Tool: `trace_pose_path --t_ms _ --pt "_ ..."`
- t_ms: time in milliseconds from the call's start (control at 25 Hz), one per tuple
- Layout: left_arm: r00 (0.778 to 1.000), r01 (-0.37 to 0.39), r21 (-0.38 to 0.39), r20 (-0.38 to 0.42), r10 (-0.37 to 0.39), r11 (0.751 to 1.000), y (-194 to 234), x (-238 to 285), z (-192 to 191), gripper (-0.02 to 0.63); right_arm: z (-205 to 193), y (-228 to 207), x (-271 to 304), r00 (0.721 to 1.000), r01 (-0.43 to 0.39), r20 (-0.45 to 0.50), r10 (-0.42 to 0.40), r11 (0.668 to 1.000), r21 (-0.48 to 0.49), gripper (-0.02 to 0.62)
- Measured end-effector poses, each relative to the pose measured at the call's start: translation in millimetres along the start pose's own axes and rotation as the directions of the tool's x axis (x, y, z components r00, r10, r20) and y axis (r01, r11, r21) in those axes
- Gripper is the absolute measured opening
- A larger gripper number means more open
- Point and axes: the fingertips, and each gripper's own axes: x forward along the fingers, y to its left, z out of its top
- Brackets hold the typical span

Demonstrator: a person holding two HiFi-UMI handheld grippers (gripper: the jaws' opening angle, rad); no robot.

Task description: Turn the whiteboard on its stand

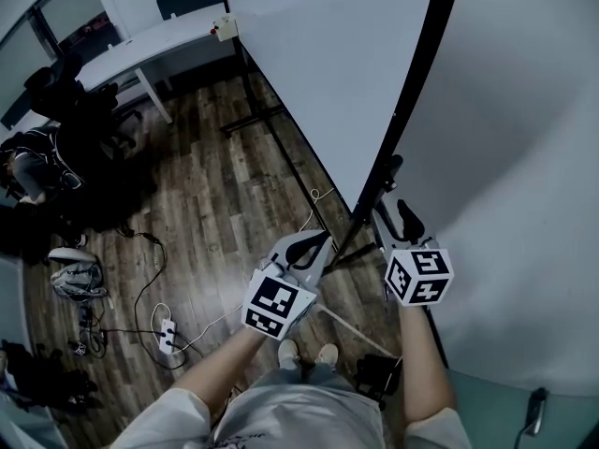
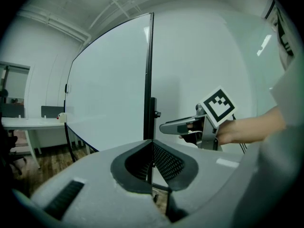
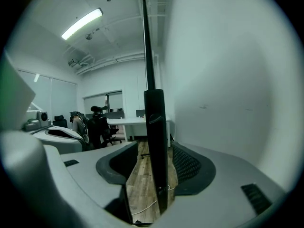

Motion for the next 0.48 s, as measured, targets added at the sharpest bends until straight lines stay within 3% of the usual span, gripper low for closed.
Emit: trace_pose_path --t_ms 480 --pt "1.0 -0.001 -0.028 -0.008 0.001 1.0 7.6 10.8 -9.0 0.011 -6.2 -4.9 54.5 0.999 0.003 -0.037 -0.003 1.0 0.004 0.204"
